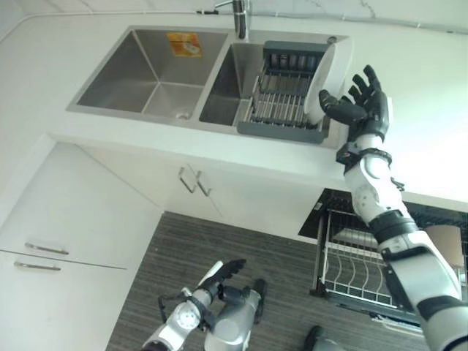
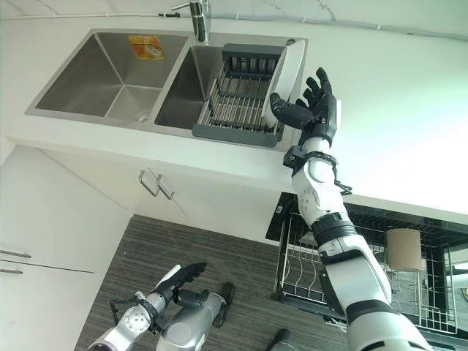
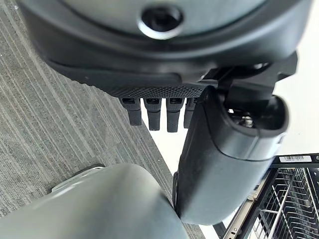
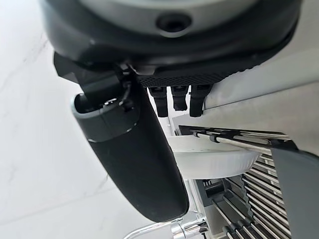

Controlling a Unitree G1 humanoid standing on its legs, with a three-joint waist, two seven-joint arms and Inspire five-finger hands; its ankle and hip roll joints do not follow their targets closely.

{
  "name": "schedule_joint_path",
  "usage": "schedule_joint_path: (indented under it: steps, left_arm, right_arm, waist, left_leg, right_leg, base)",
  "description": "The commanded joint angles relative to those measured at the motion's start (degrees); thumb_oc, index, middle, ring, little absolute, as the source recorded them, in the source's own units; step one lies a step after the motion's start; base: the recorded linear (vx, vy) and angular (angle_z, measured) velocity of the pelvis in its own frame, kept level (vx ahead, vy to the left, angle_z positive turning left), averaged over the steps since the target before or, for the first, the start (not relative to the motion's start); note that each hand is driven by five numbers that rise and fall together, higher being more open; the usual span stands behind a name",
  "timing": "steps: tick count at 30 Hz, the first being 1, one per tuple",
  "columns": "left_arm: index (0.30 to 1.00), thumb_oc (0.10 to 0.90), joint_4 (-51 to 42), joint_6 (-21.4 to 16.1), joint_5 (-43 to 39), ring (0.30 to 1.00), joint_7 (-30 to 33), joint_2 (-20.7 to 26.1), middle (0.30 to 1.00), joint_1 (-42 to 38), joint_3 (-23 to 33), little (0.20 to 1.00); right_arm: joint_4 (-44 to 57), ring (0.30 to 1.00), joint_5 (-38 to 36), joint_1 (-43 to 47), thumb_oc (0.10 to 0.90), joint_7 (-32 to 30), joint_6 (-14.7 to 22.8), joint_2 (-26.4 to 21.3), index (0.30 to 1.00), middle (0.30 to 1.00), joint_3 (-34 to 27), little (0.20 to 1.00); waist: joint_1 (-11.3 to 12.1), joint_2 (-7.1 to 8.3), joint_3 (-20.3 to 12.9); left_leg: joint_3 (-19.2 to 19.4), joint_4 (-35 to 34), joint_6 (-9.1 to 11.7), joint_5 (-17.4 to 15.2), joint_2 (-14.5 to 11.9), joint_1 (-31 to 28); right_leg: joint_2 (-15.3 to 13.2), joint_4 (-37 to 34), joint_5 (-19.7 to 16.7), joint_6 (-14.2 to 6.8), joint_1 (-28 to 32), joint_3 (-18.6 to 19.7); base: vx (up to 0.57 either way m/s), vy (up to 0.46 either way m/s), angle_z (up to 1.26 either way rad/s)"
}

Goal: Place the dishes in the dishwasher.

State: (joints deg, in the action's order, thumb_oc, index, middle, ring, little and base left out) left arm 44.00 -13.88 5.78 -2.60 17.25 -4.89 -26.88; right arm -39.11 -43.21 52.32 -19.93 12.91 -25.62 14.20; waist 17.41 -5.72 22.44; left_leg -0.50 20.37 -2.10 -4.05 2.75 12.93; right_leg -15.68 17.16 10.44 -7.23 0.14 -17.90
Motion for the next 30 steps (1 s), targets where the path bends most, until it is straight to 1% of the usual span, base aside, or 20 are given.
schedule_joint_path:
  steps: [1, 4, 7, 10, 14, 17, 18, 20, 21, 25, 30]
  left_arm:
    - [0.900, 0.800, 2.61, 2.45, 3.91, 0.900, 0.63, 7.36, 0.900, 9.63, -5.82, 0.900]
    - [0.900, 0.800, 2.39, 2.76, 3.65, 0.900, 0.53, 7.41, 0.900, 9.63, -5.70, 0.900]
    - [0.900, 0.800, 2.29, 2.79, 3.84, 0.900, -0.04, 7.50, 0.900, 9.75, -5.50, 0.900]
    - [0.900, 0.800, 1.96, 3.15, 4.38, 0.900, -0.21, 7.41, 0.900, 9.78, -5.82, 0.900]
    - [0.900, 0.800, 2.37, 3.29, 4.40, 0.900, 0.33, 7.37, 0.900, 9.76, -5.79, 0.900]
    - [0.900, 0.800, 1.79, 3.79, 4.32, 0.900, 0.17, 7.52, 0.900, 9.77, -5.63, 0.900]
    - [0.900, 0.800, 1.62, 3.93, 4.31, 0.900, 0.04, 7.57, 0.900, 9.76, -5.57, 0.900]
    - [0.900, 0.800, 1.82, 3.90, 4.33, 0.900, -0.02, 7.56, 0.900, 9.71, -5.56, 0.900]
    - [0.900, 0.800, 1.96, 3.88, 4.39, 0.900, 0.11, 7.47, 0.900, 9.69, -5.61, 0.900]
    - [0.900, 0.800, 1.88, 3.75, 4.24, 0.900, 0.29, 7.59, 0.900, 9.67, -5.62, 0.900]
    - [0.900, 0.800, 1.61, 3.93, 4.68, 0.900, 0.62, 7.64, 0.900, 9.92, -5.48, 0.900]
  right_arm:
    - [0.92, 0.900, 1.36, 10.28, 0.800, 2.47, 5.06, -3.77, 0.900, 0.900, -0.13, 0.900]
    - [1.25, 0.900, 2.41, 11.18, 0.800, 3.53, 4.80, -4.49, 0.900, 0.900, 0.57, 0.900]
    - [1.81, 0.900, 3.08, 11.56, 0.800, 3.67, 5.15, -4.40, 0.900, 0.900, 1.27, 0.900]
    - [2.25, 0.900, 3.58, 11.85, 0.800, 4.00, 4.31, -4.22, 0.900, 0.900, 1.33, 0.900]
    - [1.84, 0.900, 4.25, 11.74, 0.800, 4.43, 4.53, -3.97, 0.900, 0.900, 1.97, 0.900]
    - [1.97, 0.900, 5.27, 11.80, 0.800, 4.73, 3.40, -4.17, 0.900, 0.900, 2.22, 0.900]
    - [1.92, 0.648, 5.87, 11.86, 0.632, 4.75, 3.10, -4.21, 0.648, 0.648, 2.34, 0.648]
    - [1.55, 0.356, 7.17, 12.00, 0.438, 4.79, 2.56, -4.48, 0.356, 0.356, 2.69, 0.356]
    - [1.24, 0.300, 7.69, 12.09, 0.400, 4.87, 2.58, -4.59, 0.300, 0.300, 2.91, 0.300]
    - [0.52, 0.300, 11.48, 12.61, 0.400, 5.02, 1.81, -5.14, 0.300, 0.300, 4.25, 0.300]
    - [-0.83, 0.300, 12.49, 12.80, 0.400, 4.86, 1.24, -5.57, 0.300, 0.300, 5.60, 0.300]
  waist:
    - [1.82, 0.73, 0.38]
    - [1.96, 0.71, 0.87]
    - [2.23, 0.70, 1.20]
    - [2.26, 0.52, 1.35]
    - [2.43, 0.46, 1.39]
    - [2.38, 0.40, 1.63]
    - [2.38, 0.39, 1.64]
    - [2.39, 0.44, 1.65]
    - [2.39, 0.48, 1.69]
    - [2.49, 0.47, 1.85]
    - [2.74, 0.56, 1.77]
  left_leg:
    - [-5.45, -3.18, 2.69, -4.34, -1.98, -2.11]
    - [-5.43, -3.18, 2.71, -4.16, -1.93, -1.96]
    - [-5.50, -3.18, 2.75, -4.01, -1.97, -1.85]
    - [-5.66, -3.18, 2.80, -3.98, -1.93, -1.87]
    - [-5.94, -3.18, 2.84, -3.87, -1.93, -1.92]
    - [-6.02, -3.18, 2.89, -3.79, -1.92, -1.93]
    - [-6.05, -3.18, 2.89, -3.78, -1.91, -1.93]
    - [-6.09, -3.18, 2.90, -3.76, -1.91, -1.96]
    - [-6.12, -3.18, 2.93, -3.73, -1.91, -1.97]
    - [-6.27, -3.18, 2.98, -3.64, -1.92, -1.83]
    - [-6.39, -3.18, 3.10, -3.55, -2.07, -1.97]
  right_leg:
    - [-4.99, 0.03, -3.41, -1.74, -3.54, -1.15]
    - [-5.13, 0.03, -3.52, -1.62, -3.55, -1.30]
    - [-5.19, 0.03, -3.55, -1.60, -3.48, -1.65]
    - [-5.24, 0.03, -3.49, -1.57, -3.44, -1.68]
    - [-5.21, 0.03, -3.47, -1.53, -3.30, -1.69]
    - [-5.15, 0.03, -3.46, -1.47, -3.27, -1.70]
    - [-5.15, 0.03, -3.46, -1.47, -3.29, -1.71]
    - [-5.16, 0.03, -3.45, -1.47, -3.23, -1.69]
    - [-5.14, 0.03, -3.46, -1.47, -3.20, -1.67]
    - [-5.11, 0.03, -3.46, -1.53, -3.30, -1.66]
    - [-5.02, 0.03, -3.40, -1.44, -3.01, -1.94]
  base:
    - [0.00, 0.000, 0.00]
    - [0.00, 0.000, 0.00]
    - [0.00, 0.000, 0.00]
    - [0.01, 0.008, 0.05]
    - [0.02, 0.005, 0.02]
    - [0.01, 0.004, 0.03]
    - [0.00, 0.010, 0.03]
    - [0.00, 0.000, 0.00]
    - [0.00, 0.000, 0.00]
    - [0.00, 0.000, 0.00]
    - [-0.01, -0.003, 0.01]
